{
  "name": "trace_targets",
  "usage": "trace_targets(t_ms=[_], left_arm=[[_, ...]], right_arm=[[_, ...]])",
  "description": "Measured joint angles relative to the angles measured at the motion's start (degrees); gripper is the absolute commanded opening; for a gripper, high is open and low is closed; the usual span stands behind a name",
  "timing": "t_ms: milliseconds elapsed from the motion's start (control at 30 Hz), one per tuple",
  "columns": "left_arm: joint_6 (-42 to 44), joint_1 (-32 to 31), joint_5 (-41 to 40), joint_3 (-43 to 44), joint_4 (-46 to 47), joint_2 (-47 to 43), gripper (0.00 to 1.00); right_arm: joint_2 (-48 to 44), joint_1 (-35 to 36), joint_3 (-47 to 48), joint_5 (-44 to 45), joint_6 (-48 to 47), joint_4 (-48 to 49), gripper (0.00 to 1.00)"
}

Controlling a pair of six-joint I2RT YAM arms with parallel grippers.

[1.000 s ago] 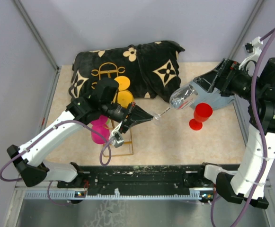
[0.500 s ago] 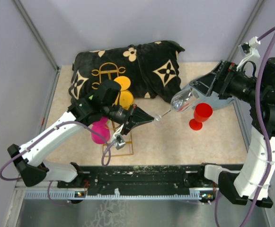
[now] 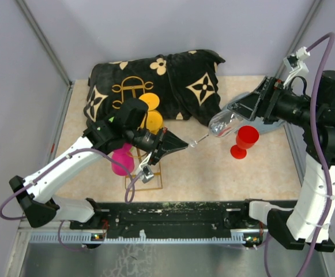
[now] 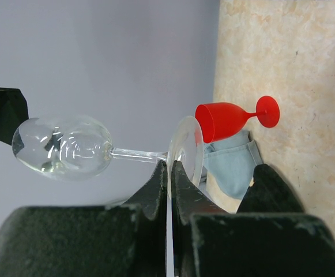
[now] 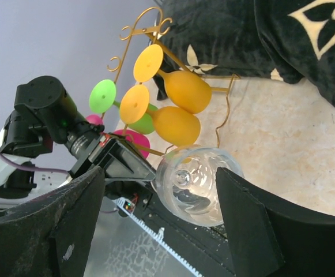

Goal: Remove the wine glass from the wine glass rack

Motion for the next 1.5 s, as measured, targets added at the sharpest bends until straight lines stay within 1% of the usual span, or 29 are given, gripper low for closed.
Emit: trace_targets(t_ms=[400, 500, 600, 700, 767, 800, 833, 1000, 1033, 1067, 1100, 1167, 1200, 1233, 1267, 1333, 1500], left_arm=[[0.3, -0.4, -1.2, 0.0, 0.0, 0.0, 0.0], [0.3, -0.4, -1.4, 0.0, 0.0, 0.0, 0.0], [0.3, -0.5, -1.5, 0.0, 0.0, 0.0, 0.0], [0.4, -0.7, -1.7, 0.0, 0.0, 0.0, 0.0], [0.4, -0.7, -1.9, 0.0, 0.1, 0.0, 0.0], [0.4, -0.7, -1.9, 0.0, 0.1, 0.0, 0.0], [0.4, -0.7, -2.1, 0.0, 0.1, 0.0, 0.0], [0.4, -0.7, -2.9, 0.0, 0.2, 0.1, 0.01], [0.4, -0.7, -3.1, 0.0, 0.4, 0.1, 0.07], [0.3, -0.7, -3.1, 0.0, 0.6, 0.1, 0.16], [0.3, -0.7, -3.3, -0.2, 1.1, 0.1, 0.28], [0.3, -0.7, -3.5, -1.0, 3.5, -0.1, 0.57], [0.4, -0.7, -3.3, -1.2, 5.1, -0.1, 0.69], [0.1, -0.8, -3.3, -1.2, 7.4, -0.3, 0.8], [-0.1, -1.0, -3.3, -1.1, 9.6, -0.6, 0.87], [-1.0, -1.1, -3.3, -1.1, 13.5, -1.5, 1.0], [-3.0, -1.2, -4.3, -1.8, 18.2, -2.1, 1.0]], right_arm=[[0.3, 4.5, -0.7, -1.0, 0.0, -3.1, 0.65], [0.3, 5.6, -2.2, -1.1, -0.1, -3.8, 0.59], [0.3, 6.4, -3.6, -1.0, -0.4, -4.1, 0.49], [0.4, 7.0, -4.4, -0.9, -0.7, -4.5, 0.33], [0.4, 7.3, -4.6, -0.9, -0.8, -4.6, 0.17], [0.4, 7.5, -4.6, -0.9, -0.9, -4.6, 0.06], [0.4, 7.6, -4.6, -1.1, -1.0, -4.5, 0.0], [0.3, 8.0, -4.6, -1.7, -1.0, -4.7, 0.0], [0.3, 8.0, -4.6, -1.7, -1.0, -4.6, 0.0], [0.3, 8.0, -4.6, -1.8, -1.0, -4.5, 0.0], [0.3, 8.0, -4.6, -1.9, -1.0, -4.3, 0.0], [0.3, 8.0, -4.4, -2.0, -1.1, -4.0, 0.0], [0.4, 8.0, -3.9, -1.8, -1.2, -4.1, 0.0], [0.5, 7.9, -3.1, -1.7, -1.2, -4.0, 0.0], [0.8, 7.9, -2.1, -1.6, -1.2, -4.1, 0.0], [1.5, 8.0, 0.7, -1.9, -1.1, -4.3, 0.0], [3.4, 8.3, 8.7, -2.8, -0.1, -3.3, 0.0]])
